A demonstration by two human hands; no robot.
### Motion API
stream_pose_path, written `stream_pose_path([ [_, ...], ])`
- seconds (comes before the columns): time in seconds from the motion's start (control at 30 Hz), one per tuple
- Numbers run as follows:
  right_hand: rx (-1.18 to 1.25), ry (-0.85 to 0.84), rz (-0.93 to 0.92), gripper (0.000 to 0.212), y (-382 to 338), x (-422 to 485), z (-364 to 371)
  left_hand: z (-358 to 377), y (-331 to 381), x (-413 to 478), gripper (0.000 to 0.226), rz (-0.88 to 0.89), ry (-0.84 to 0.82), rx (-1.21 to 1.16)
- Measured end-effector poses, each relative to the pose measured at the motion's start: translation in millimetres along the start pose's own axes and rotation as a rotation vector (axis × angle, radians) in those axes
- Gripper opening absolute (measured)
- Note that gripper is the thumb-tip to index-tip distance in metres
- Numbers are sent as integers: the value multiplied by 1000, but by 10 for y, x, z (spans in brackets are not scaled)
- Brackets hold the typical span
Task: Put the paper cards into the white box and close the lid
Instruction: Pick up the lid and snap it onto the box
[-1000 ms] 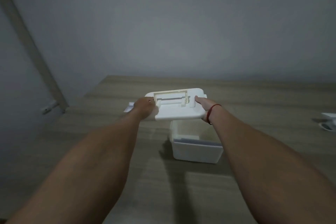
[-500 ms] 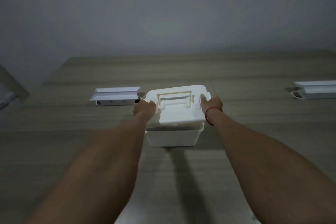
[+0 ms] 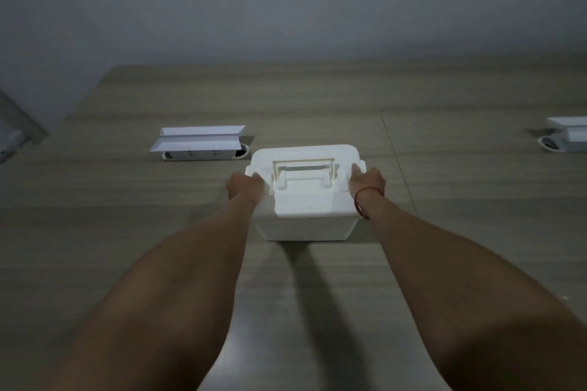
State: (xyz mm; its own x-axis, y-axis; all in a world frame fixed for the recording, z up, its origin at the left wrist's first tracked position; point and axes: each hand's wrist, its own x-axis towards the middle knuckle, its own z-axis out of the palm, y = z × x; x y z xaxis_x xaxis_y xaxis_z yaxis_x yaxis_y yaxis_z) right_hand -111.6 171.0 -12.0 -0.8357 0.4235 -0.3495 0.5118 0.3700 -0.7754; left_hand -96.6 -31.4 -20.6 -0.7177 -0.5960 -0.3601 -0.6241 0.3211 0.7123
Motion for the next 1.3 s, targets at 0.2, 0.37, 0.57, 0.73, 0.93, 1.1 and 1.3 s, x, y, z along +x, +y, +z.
stream_pose_path([
  [0.2, -24, 5, 37, 48, -50, 4, 30, -2, 41, 27, 47, -3, -8, -5],
  [0.37, -65, 4, 76, 44, -97, -9, 60, 9, 78, -66, 46, 23, 18, 101],
  [0.57, -48, 1, 92, 45, -149, -43, 62, 2, 33, -14, 43, 54, 54, 94],
  [0.73, -68, 42, 84, 43, -111, -47, 57, 26, -49, 34, 44, 24, 40, 36],
  [0.93, -5, 85, 159, 56, 36, -35, 122, 85, 4, 73, 50, -20, -30, 8],
  [1.1, 177, 26, 255, 68, 87, 21, 127, 126, -63, 109, 62, -81, -56, -10],
  [1.3, 297, -94, 332, 86, 134, 85, 43, 120, -152, 184, 75, -97, 42, -42],
])
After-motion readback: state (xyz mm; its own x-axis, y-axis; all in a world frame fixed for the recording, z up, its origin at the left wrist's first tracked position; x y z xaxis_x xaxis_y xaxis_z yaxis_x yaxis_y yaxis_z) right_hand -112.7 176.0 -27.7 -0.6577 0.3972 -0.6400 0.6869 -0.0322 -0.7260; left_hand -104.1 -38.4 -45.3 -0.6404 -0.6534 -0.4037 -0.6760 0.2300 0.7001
